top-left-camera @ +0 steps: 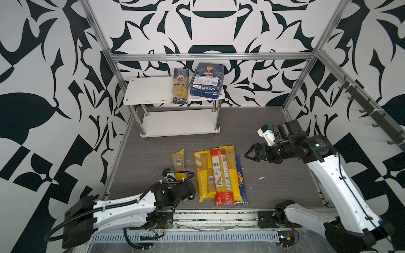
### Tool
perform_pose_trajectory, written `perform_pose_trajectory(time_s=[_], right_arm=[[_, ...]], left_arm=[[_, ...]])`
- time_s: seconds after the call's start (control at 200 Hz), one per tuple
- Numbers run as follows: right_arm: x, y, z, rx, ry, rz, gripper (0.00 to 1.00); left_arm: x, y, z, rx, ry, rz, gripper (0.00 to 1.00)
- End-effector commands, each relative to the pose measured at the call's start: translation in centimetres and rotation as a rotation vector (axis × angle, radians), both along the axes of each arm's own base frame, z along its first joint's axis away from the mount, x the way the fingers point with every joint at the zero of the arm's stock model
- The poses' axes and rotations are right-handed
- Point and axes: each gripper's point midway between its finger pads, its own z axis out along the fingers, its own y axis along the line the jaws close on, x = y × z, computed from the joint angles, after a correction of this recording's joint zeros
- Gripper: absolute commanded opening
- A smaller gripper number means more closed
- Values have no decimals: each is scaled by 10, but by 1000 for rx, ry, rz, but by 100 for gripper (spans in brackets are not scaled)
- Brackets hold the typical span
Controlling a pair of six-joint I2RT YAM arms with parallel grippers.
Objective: Arrange pasta packages on shelves
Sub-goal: Pick up the pasta bag from the center of the table.
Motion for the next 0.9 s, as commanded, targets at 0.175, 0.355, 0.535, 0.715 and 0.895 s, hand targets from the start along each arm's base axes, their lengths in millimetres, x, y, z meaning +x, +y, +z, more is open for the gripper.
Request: perform_pose_trajectory(time_s=[0.175,0.355,0.535,0.715,0.895], right_arm=[[12,11,23,63,-67,6,99],[17,13,24,67,-67,6,100],[27,17,24,72,-72,14,100],[38,25,26,101,-77,13,100],[53,32,25,118,-78,10,100]], left_arm=[[-24,30,11,181,197,-49,0],[-12,21,52,246,176,-108,0],[-9,24,95,266,152,-124,0],[-8,31,139,251,106,-129,0],[-3,38,181,278,50,-157,0]])
